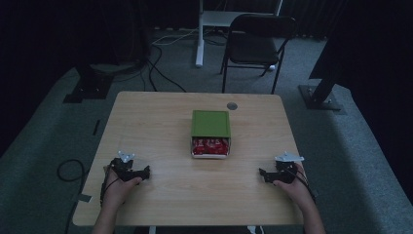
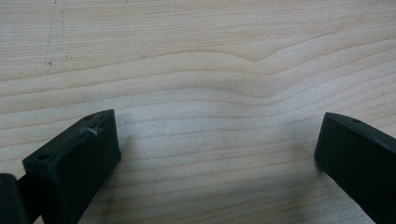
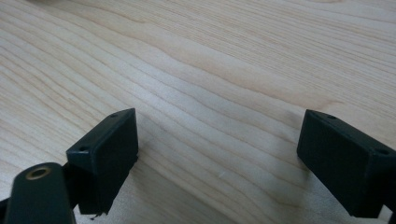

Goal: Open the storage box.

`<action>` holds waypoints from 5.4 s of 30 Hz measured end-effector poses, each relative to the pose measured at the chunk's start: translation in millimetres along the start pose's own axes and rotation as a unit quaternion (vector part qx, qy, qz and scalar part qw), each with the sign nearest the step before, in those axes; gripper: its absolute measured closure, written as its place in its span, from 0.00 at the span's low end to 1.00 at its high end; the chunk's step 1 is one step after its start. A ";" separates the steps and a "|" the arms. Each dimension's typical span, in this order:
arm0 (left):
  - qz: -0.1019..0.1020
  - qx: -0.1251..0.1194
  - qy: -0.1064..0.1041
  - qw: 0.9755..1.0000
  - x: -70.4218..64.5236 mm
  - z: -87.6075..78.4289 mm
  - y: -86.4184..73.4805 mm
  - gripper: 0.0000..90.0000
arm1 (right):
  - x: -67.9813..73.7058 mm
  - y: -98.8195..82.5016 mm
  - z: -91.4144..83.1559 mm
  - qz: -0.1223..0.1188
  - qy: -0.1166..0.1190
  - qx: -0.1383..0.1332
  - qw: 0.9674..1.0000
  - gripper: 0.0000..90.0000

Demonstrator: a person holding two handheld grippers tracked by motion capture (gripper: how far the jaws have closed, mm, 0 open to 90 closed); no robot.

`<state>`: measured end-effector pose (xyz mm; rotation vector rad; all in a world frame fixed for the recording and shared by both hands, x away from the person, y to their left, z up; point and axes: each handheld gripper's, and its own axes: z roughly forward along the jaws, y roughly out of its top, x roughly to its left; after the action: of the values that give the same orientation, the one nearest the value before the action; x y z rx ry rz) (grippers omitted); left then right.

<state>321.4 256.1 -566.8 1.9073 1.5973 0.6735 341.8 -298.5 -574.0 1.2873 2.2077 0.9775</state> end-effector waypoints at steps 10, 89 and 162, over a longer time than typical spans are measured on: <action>-0.001 0.000 0.000 1.000 0.0 0.0 0.1 0.01 | -0.1 0.1 0.1 0.000 0.000 0.000 1.000 0.13; 0.252 -0.090 -0.062 0.961 -114.9 -34.9 40.8 0.01 | 0.1 0.3 0.3 0.000 -0.001 0.000 1.000 0.13; 0.490 -0.128 -0.113 0.855 -218.1 -17.3 52.3 0.07 | 0.1 0.3 0.2 0.001 -0.001 0.000 1.000 0.13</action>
<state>310.4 35.6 -523.6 2.3996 0.2608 0.9333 342.1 -298.2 -574.0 1.2895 2.2061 0.9753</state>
